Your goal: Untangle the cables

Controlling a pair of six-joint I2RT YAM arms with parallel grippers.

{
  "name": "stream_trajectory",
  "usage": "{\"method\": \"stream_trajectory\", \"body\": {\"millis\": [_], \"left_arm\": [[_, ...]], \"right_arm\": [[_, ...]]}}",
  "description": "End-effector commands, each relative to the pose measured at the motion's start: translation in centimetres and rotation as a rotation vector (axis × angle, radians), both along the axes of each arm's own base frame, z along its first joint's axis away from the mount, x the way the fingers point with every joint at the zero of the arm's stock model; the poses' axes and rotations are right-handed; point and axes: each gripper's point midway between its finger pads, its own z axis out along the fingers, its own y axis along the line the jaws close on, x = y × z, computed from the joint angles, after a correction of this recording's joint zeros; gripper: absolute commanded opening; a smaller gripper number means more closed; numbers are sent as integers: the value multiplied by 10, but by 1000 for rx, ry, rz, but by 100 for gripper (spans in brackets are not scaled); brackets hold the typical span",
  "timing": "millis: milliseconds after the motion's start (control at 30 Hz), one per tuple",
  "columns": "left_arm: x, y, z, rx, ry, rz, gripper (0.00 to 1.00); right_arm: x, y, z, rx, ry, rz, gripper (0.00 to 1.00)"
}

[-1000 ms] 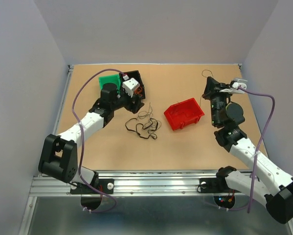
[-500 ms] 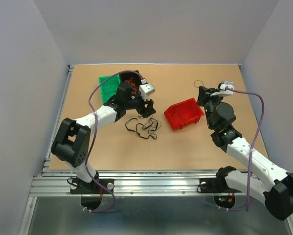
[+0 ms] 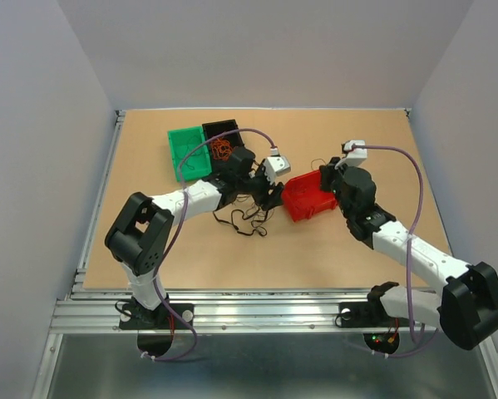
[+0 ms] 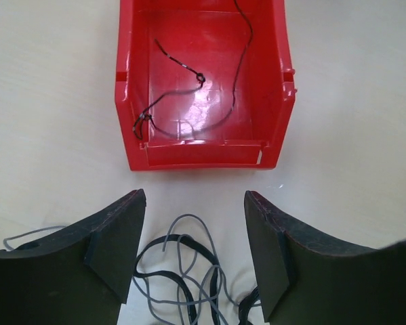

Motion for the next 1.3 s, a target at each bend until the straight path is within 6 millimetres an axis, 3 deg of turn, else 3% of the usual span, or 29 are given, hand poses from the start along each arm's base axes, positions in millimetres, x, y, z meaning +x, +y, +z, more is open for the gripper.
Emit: {"method": "stream_trajectory", "body": {"millis": [0, 233, 267, 333, 433, 633, 833, 967, 1133, 1267], "left_arm": [[9, -3, 21, -31, -49, 0, 71], [17, -9, -2, 10, 17, 6, 68], [18, -11, -5, 15, 25, 3, 68], [21, -12, -11, 23, 44, 7, 67], [23, -11, -13, 37, 47, 20, 65], [26, -3, 3, 16, 9, 56, 61], [49, 27, 18, -44, 37, 157, 59], [61, 51, 31, -101, 54, 200, 59], [63, 62, 38, -128, 51, 200, 59], [60, 65, 41, -130, 37, 201, 59]], "right_arm": [[-4, 10, -13, 20, 111, 42, 1], [-9, 7, -45, -30, 267, 24, 0], [-4, 8, -45, -38, 281, 14, 0], [-3, 9, -64, -85, 362, 15, 0], [8, 19, -68, -114, 413, 39, 1], [39, 39, -115, -224, 585, 73, 0], [33, 37, -195, -357, 830, 86, 1], [34, 33, -215, -380, 866, 57, 1], [41, 36, -204, -361, 834, 48, 0], [43, 38, -174, -319, 766, 55, 4]]}}
